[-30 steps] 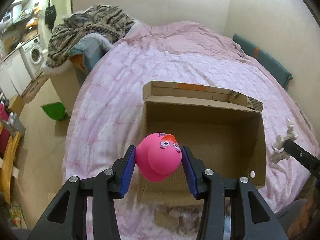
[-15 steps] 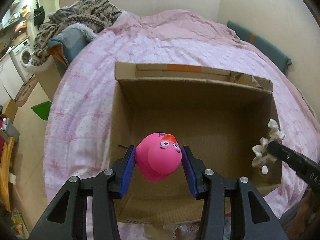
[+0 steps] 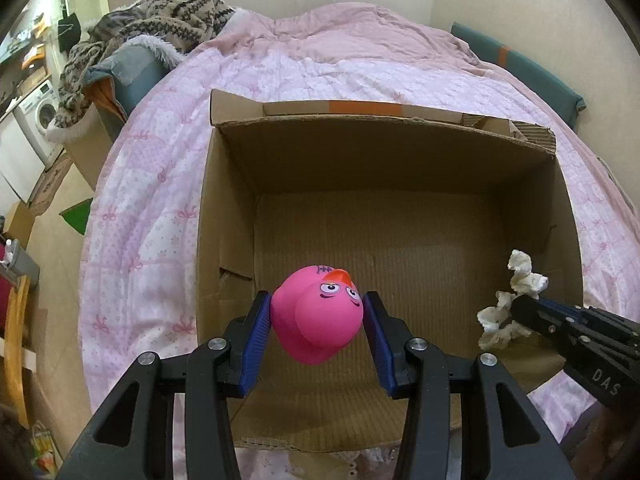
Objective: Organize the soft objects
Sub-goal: 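Carry the duck and scrunchie into the box and open both tools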
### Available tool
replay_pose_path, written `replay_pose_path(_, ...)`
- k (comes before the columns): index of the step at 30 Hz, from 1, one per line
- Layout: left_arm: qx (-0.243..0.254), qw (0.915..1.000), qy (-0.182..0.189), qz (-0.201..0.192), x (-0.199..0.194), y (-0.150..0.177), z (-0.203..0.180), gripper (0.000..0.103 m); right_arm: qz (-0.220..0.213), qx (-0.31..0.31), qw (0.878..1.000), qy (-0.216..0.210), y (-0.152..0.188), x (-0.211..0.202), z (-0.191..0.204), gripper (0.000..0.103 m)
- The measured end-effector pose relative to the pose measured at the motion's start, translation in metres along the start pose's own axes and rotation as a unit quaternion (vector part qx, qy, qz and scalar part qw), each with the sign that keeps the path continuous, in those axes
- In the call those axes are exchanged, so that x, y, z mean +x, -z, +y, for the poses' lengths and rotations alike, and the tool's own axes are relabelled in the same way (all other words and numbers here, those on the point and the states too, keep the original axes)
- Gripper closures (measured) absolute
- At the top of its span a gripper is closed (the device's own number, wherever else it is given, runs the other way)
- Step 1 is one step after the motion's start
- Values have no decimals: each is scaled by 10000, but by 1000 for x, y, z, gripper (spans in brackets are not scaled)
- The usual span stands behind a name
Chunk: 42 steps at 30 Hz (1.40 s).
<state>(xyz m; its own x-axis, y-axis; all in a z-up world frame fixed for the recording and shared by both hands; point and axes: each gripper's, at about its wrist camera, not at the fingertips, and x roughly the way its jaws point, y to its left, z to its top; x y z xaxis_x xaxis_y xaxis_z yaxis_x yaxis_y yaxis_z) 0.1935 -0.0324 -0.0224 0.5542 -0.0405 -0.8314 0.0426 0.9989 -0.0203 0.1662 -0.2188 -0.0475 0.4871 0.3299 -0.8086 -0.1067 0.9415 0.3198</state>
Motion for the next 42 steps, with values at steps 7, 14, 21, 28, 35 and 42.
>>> replay_pose_path(7,37,10000,50,26,0,1,0,60,132,-42,9998,111,0,10,4,88)
replay_pose_path(14,12,10000,70,66,2,2,1,60,183,-17,9998,116,-2,14,5,88)
replay_pose_path(21,134,9999,30,-14,0,2,-3,60,127,14,9999,87,-2,12,4,88)
replay_pose_path(28,185,9998,112,23,0,3,-6,60,102,59,9999,30,2,8,-2,87)
replay_pose_path(35,242,9997,63,-72,-4,2,-8,45,47,80,10000,-18,2,4,-4,87)
replay_pose_path(42,101,9999,-11,-125,-7,-1,-2,37,6,140,9999,-36,2,0,-8,81)
